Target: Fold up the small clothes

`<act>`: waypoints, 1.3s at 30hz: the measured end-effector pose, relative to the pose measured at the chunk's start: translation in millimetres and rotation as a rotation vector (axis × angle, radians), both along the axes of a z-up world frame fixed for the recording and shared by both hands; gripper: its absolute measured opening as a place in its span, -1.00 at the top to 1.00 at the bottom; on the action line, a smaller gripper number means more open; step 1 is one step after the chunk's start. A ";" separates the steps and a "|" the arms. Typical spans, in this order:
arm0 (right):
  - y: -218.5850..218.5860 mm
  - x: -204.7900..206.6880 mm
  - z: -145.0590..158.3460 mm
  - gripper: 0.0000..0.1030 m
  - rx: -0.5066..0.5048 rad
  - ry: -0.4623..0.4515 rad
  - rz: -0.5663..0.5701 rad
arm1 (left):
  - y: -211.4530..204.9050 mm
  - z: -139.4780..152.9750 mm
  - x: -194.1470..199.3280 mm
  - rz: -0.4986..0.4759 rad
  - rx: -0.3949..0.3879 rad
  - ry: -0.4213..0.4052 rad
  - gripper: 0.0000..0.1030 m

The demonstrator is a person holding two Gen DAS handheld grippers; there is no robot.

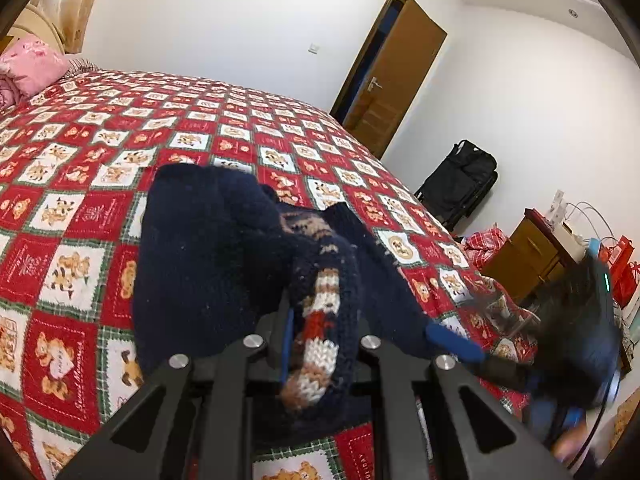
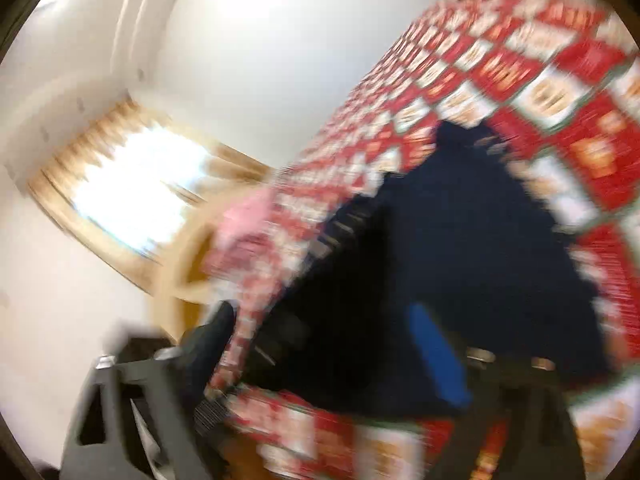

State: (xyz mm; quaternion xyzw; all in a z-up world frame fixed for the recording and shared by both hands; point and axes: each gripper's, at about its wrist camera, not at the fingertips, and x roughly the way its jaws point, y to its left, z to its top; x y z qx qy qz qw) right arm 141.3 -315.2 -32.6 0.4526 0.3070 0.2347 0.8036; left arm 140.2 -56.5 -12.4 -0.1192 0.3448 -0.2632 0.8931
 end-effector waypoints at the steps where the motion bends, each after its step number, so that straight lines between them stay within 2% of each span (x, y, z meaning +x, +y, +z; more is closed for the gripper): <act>1: 4.2 18.4 0.2 -0.84 0.045 0.017 0.054 | 0.7 -0.2 -0.9 -0.002 0.003 -0.007 0.70; 2: 11.3 35.7 -0.9 -0.84 0.061 0.043 0.112 | 1.3 0.2 -2.3 -0.002 0.006 -0.018 0.70; 7: 53.4 114.5 -23.4 -0.84 0.004 0.241 0.287 | 1.0 0.3 -8.7 -0.002 0.018 -0.049 0.70; 10: 70.4 154.4 -27.2 -0.84 -0.034 0.295 0.354 | -4.1 -5.6 -15.4 -0.016 0.058 -0.069 0.70; 13: 93.7 185.6 -29.6 -0.83 -0.145 0.324 0.445 | -8.4 -10.8 -20.7 -0.033 0.087 -0.086 0.70; 14: 100.6 191.9 -28.9 -0.52 -0.207 0.314 0.455 | -9.2 -12.2 -21.6 -0.037 0.094 -0.093 0.70; 15: 104.7 194.8 -28.6 0.29 -0.259 0.297 0.455 | -9.5 -12.8 -22.0 -0.040 0.098 -0.098 0.70; 16: 109.3 198.7 -28.9 0.55 -0.319 0.285 0.460 | -9.8 -13.0 -22.5 -0.042 0.103 -0.103 0.70; 19: 112.4 199.3 -27.6 0.57 -0.375 0.251 0.465 | -10.3 -14.0 -20.3 -0.040 0.109 -0.102 0.69; 21: 111.4 192.6 -13.7 0.59 -0.442 0.173 0.464 | -13.9 -13.1 -19.8 -0.049 0.106 -0.098 0.69; 26: 71.5 171.9 40.7 0.60 -0.522 -0.022 0.440 | -44.6 6.5 -27.6 -0.124 0.114 -0.154 0.69; 30: 22.4 163.0 52.6 0.60 -0.588 -0.069 0.396 | -86.9 20.2 -34.9 -0.201 0.107 -0.206 0.69; 33: -11.8 162.0 32.4 0.60 -0.696 -0.042 0.371 | -119.0 14.8 -32.5 -0.249 0.103 -0.188 0.68; 35: -28.5 162.4 10.2 0.60 -0.766 -0.007 0.360 | -142.1 0.4 -27.8 -0.277 0.120 -0.153 0.67; 37: -41.0 164.7 -17.2 0.60 -0.774 0.029 0.357 | -158.6 -16.6 -25.0 -0.290 0.153 -0.130 0.67; 39: -49.3 163.3 -30.8 0.57 -0.743 0.015 0.333 | -167.6 -32.5 -25.3 -0.303 0.179 -0.091 0.64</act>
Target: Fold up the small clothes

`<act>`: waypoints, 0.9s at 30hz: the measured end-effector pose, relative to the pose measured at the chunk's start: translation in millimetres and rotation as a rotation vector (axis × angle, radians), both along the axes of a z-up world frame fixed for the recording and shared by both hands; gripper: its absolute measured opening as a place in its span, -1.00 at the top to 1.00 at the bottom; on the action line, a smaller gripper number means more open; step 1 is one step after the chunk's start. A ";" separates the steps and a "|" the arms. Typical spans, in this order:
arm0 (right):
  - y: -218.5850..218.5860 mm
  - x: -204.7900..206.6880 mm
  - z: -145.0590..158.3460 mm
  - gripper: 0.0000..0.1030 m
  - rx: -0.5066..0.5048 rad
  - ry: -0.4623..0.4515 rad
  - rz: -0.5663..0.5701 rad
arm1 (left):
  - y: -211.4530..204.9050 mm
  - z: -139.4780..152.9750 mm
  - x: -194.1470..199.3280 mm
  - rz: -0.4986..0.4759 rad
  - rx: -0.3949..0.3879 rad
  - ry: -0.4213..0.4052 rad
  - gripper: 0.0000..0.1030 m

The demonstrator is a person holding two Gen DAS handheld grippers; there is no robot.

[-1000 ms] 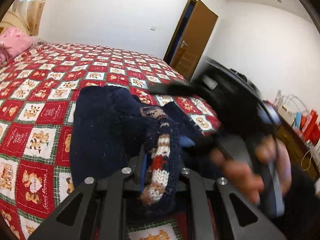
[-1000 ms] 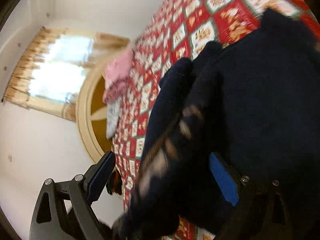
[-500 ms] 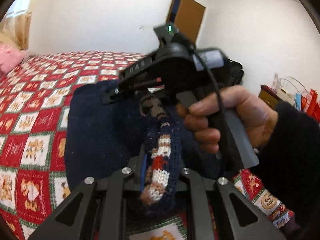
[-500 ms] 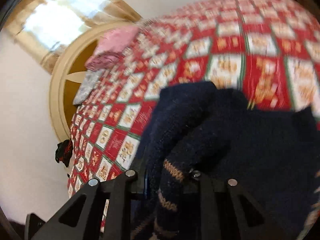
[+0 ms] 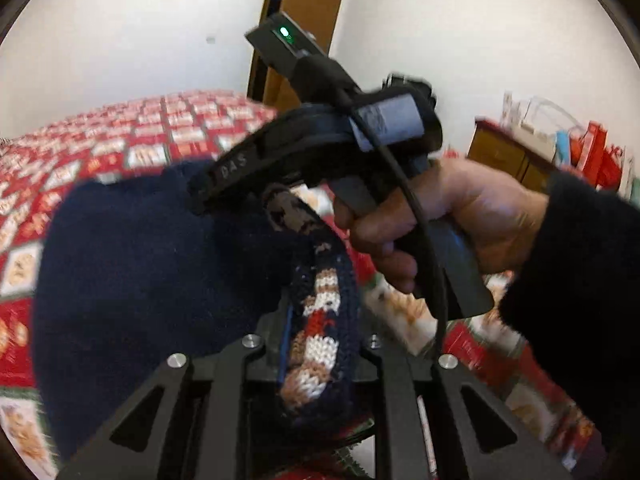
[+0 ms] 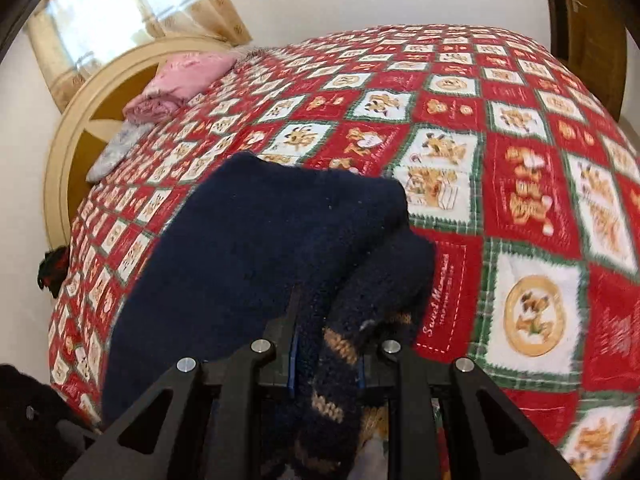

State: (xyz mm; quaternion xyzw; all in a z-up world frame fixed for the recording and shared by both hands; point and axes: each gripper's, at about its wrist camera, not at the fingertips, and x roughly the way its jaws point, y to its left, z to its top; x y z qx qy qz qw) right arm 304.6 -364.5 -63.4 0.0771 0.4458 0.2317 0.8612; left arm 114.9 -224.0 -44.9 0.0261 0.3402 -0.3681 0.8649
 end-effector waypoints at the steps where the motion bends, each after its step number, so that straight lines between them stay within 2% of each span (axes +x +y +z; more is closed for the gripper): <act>1: -2.6 -0.9 -1.7 0.54 0.014 -0.013 -0.018 | 0.4 -3.8 -2.6 0.000 -0.001 0.007 0.59; 2: -3.8 -1.6 -2.5 0.42 0.015 -0.015 -0.031 | 2.8 -3.2 -5.9 0.001 -0.002 0.001 0.49; 3: -4.4 -2.0 -2.1 0.16 0.007 -0.020 -0.047 | 4.4 -1.8 -7.6 -0.002 0.002 -0.003 0.42; 5: -1.6 -1.4 -0.1 -0.12 -0.022 -0.005 -0.088 | 7.5 2.9 -8.8 -0.007 0.027 0.016 -0.06; 7: -15.3 -7.9 10.4 -0.12 0.017 0.022 -0.154 | 19.5 11.4 -11.3 -0.012 0.031 0.031 -0.16; 9: -42.3 -34.2 33.2 -0.12 0.123 -0.023 -0.241 | 33.5 16.2 -17.3 -0.027 0.023 0.008 -0.21; 11: -59.7 -63.5 51.6 -0.12 0.182 -0.043 -0.304 | 56.0 25.1 -25.9 -0.019 0.016 -0.016 -0.44; 14: -63.3 -119.7 73.8 -0.12 0.216 -0.052 -0.292 | 94.1 33.8 -35.2 -0.003 -0.031 -0.029 -0.55; 17: -40.8 -168.1 79.7 -0.12 0.185 -0.043 -0.260 | 123.6 35.0 -34.2 0.068 -0.050 -0.020 -0.63; 21: -0.4 -208.0 59.1 -0.12 0.030 -0.050 -0.311 | 140.1 26.0 -23.1 0.187 -0.021 0.027 -0.63; 24: 10.7 -206.8 31.1 -0.12 0.019 -0.002 -0.341 | 152.1 13.2 -16.9 0.206 -0.037 0.090 -0.62; 26: 15.5 -200.9 16.5 -0.11 -0.023 -0.013 -0.366 | 161.9 8.4 -20.4 0.241 -0.022 0.097 -0.62; 27: 20.2 -195.1 8.4 0.04 -0.067 -0.021 -0.373 | 167.0 7.1 -21.4 0.253 -0.016 0.103 -0.62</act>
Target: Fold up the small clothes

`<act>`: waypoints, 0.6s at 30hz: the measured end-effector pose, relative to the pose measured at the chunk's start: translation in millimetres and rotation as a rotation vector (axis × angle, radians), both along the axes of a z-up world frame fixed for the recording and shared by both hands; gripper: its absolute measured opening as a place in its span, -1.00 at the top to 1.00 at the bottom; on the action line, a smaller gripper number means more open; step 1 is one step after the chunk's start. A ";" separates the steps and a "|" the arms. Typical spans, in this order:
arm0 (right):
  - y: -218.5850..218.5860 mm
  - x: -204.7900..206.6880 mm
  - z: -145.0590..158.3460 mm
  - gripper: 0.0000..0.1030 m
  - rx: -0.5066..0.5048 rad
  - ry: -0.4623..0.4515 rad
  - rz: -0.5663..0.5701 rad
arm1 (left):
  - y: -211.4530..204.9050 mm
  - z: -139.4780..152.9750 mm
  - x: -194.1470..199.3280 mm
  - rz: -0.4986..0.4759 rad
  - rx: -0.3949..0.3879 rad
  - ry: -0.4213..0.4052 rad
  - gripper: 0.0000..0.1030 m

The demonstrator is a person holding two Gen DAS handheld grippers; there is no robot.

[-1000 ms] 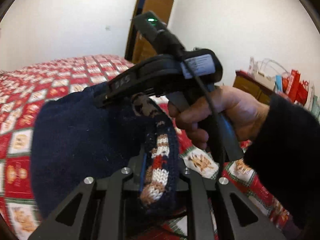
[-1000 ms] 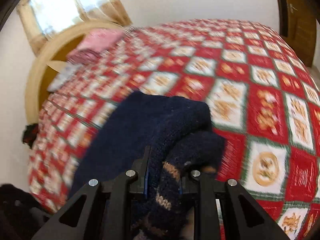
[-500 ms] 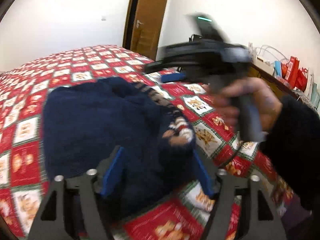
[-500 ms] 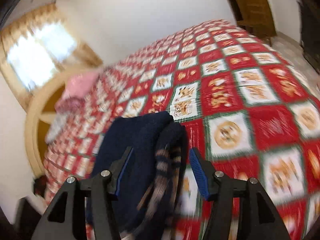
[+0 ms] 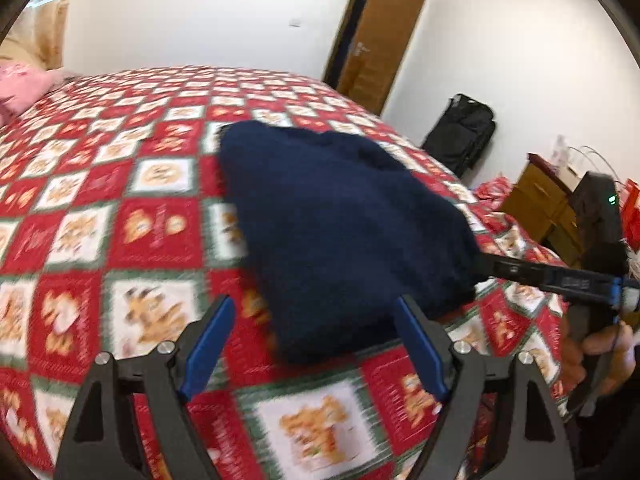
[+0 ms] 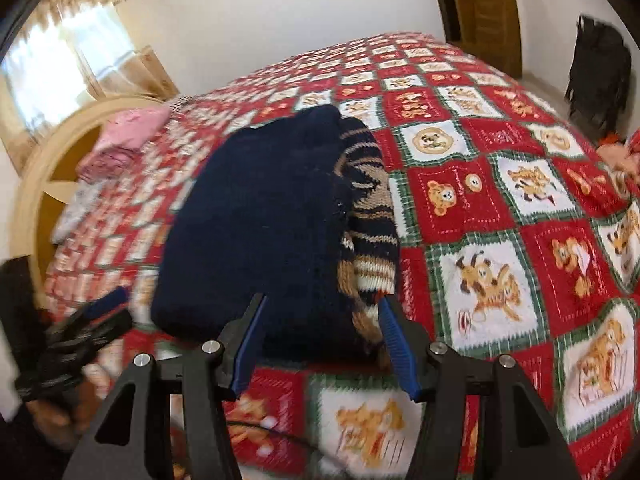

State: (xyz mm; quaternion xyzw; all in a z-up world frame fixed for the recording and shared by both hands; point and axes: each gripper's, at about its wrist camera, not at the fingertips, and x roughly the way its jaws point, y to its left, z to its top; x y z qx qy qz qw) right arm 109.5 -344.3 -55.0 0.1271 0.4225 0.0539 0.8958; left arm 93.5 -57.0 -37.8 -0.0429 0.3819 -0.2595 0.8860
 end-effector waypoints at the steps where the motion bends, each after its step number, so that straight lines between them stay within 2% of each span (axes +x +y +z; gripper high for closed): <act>1: 2.6 4.1 -5.1 0.16 -0.027 0.011 -0.008 | 1.9 -1.0 -0.9 0.004 0.004 0.008 -0.62; 3: 5.8 9.4 -15.2 0.55 -0.053 0.037 -0.029 | 9.3 -2.8 -1.9 0.023 0.007 0.020 -0.62; 6: 1.3 8.8 -19.0 0.75 0.042 0.054 -0.044 | 18.6 -3.5 -2.2 0.046 -0.038 0.029 -0.62; 8: 4.1 6.5 -19.1 0.78 0.124 0.094 -0.017 | 16.0 -4.9 5.9 0.051 -0.064 0.058 -0.62; 11: 10.0 -4.6 -10.1 0.78 0.299 0.083 0.047 | 5.8 4.0 18.3 0.043 -0.099 0.071 -0.62; 13: 5.1 -8.7 -8.1 0.78 0.304 0.067 0.026 | -1.1 11.8 23.7 0.046 -0.102 0.042 -0.63; 15: -9.3 -6.8 -24.7 0.78 0.210 0.099 -0.041 | -10.1 12.5 31.1 0.058 -0.061 0.010 -0.63; 16: -17.6 -6.8 -34.8 0.78 0.235 0.118 -0.053 | -14.3 8.7 34.4 0.065 -0.027 0.002 -0.62; 18: -38.8 -13.1 -47.2 0.77 0.419 0.109 -0.063 | -19.4 -5.1 39.7 0.074 0.052 0.020 -0.62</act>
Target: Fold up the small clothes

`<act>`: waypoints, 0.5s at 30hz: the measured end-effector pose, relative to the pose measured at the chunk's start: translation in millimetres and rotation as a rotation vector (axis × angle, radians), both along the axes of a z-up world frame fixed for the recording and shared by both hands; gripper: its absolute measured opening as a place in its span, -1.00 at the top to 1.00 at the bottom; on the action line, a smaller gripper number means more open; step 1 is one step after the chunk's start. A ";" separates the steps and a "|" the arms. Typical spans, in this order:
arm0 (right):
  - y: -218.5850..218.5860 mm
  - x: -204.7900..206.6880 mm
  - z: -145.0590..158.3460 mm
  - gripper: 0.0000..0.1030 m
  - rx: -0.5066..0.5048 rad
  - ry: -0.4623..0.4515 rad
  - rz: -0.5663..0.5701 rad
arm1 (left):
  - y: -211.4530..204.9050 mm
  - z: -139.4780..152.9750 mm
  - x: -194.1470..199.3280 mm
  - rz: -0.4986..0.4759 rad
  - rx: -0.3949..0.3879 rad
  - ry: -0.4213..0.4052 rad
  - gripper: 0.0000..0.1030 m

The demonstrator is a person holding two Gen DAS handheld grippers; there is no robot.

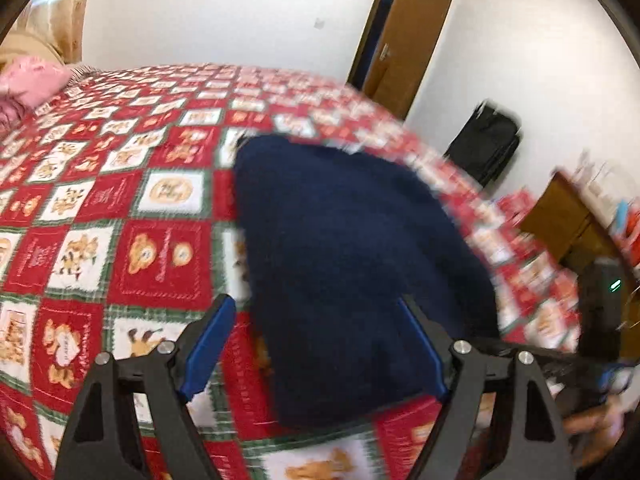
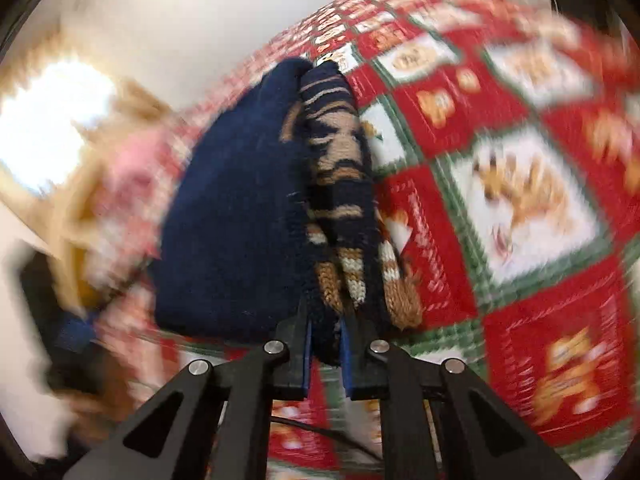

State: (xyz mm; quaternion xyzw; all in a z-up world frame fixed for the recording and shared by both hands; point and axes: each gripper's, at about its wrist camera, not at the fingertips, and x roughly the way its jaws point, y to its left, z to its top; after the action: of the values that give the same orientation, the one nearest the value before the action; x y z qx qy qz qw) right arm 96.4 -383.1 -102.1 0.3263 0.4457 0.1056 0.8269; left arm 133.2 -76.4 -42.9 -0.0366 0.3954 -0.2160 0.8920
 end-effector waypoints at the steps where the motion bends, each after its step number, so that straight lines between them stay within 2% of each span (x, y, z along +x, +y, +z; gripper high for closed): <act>1: -7.3 -3.7 1.1 0.77 0.043 -0.005 -0.005 | -0.3 -9.9 1.4 -0.003 0.024 0.026 -0.60; 3: -12.8 -8.0 13.6 0.73 0.036 -0.012 0.010 | 4.5 -30.0 3.3 0.005 0.050 0.077 -0.61; 5: -14.1 -9.9 35.3 0.73 -0.031 -0.031 0.004 | 12.1 -39.6 3.6 0.007 0.028 0.106 -0.61; 8: -2.0 -4.2 81.9 0.73 -0.225 -0.156 -0.002 | 17.4 -27.2 5.6 0.014 0.009 0.114 -0.59; 10: 12.2 9.3 110.9 0.73 -0.373 -0.261 0.001 | 19.8 -7.9 5.7 0.026 -0.009 0.066 -0.59; 11: 19.0 16.4 118.4 0.73 -0.406 -0.296 0.010 | 19.1 4.5 7.0 0.028 -0.016 0.030 -0.59; 13: 37.7 52.0 124.5 0.73 -0.442 -0.313 0.047 | 9.3 22.3 14.4 0.024 0.006 -0.022 -0.59; 15: 50.9 86.6 117.7 0.73 -0.484 -0.288 0.065 | -5.9 27.0 27.0 0.036 0.063 -0.043 -0.60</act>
State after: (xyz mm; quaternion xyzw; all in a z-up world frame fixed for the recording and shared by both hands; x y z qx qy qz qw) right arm 183.0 -332.3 15.6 0.0864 0.3461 0.0677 0.9318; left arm 160.2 -82.3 -15.9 -0.0112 0.3819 -0.1879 0.9048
